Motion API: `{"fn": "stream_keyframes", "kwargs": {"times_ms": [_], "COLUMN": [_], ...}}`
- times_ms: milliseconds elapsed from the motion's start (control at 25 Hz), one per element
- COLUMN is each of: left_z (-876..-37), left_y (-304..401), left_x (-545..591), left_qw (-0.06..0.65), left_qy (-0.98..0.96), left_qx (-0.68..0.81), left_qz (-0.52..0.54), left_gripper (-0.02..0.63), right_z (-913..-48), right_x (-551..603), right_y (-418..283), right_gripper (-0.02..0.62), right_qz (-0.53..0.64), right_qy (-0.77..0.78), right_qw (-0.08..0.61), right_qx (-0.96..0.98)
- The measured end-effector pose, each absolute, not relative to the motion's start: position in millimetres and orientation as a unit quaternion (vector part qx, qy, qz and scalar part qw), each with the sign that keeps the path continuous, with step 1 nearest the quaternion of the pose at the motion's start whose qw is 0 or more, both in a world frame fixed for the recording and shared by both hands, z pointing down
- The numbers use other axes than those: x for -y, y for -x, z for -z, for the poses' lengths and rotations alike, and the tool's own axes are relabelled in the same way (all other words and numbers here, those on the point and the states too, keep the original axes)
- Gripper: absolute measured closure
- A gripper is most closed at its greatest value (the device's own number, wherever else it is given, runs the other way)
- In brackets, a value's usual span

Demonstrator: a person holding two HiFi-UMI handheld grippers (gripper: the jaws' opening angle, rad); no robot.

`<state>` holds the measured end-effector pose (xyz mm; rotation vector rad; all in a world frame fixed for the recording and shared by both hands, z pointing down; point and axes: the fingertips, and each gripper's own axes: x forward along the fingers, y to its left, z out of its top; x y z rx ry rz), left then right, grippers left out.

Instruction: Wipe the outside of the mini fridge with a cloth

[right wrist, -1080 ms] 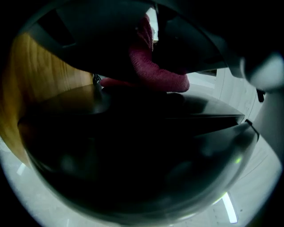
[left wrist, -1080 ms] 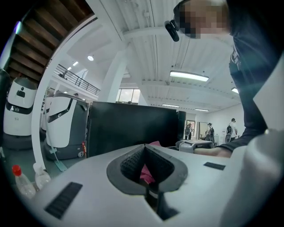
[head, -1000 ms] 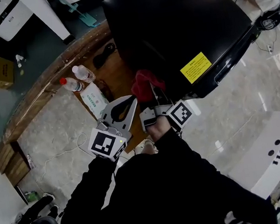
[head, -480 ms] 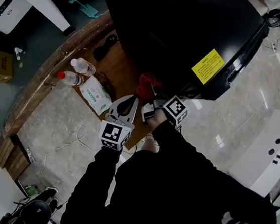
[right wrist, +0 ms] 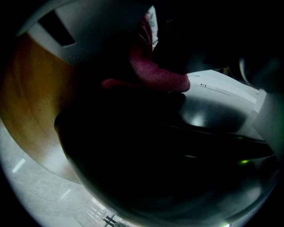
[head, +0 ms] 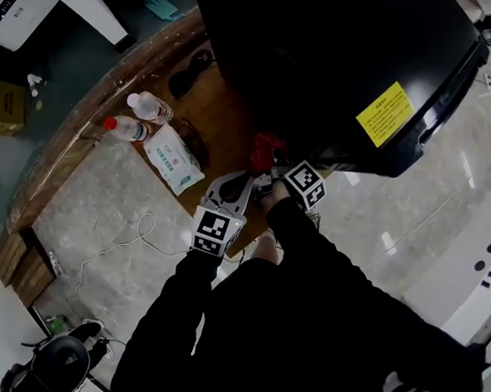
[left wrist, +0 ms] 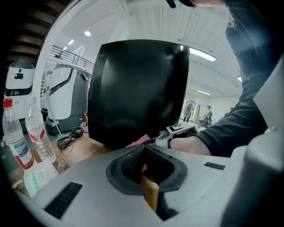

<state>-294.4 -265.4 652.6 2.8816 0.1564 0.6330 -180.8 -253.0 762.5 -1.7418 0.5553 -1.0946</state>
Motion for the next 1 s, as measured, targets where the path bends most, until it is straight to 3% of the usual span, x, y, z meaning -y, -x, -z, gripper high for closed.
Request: {"fn": "stream_keyframes", "kwargs": {"times_ms": [360,680,1000], "left_z": [-653,-581,-479], "left_y": [309,327,348], "left_x": [268,262,191], "left_qw": [0.086,0.087,0.106], "left_qy": [-0.972,-0.981,-0.988], "left_qx": [-0.041,-0.021,-0.004], "left_qz": [-0.213,-0.170,-0.112], "left_gripper": [0.600,0.600,0.600], "right_z": [-780,-650,-497], "right_x": [249,221,147], "right_y": [191,250,251], "right_gripper": [0.538,0.540,0.545], "right_qz": [0.465,0.449,0.315], "right_qy": [0.725,0.679,0.673], "right_qw": [0.420,0.276,0.163], "right_qx": [-0.286,-0.511,-0.650]}}
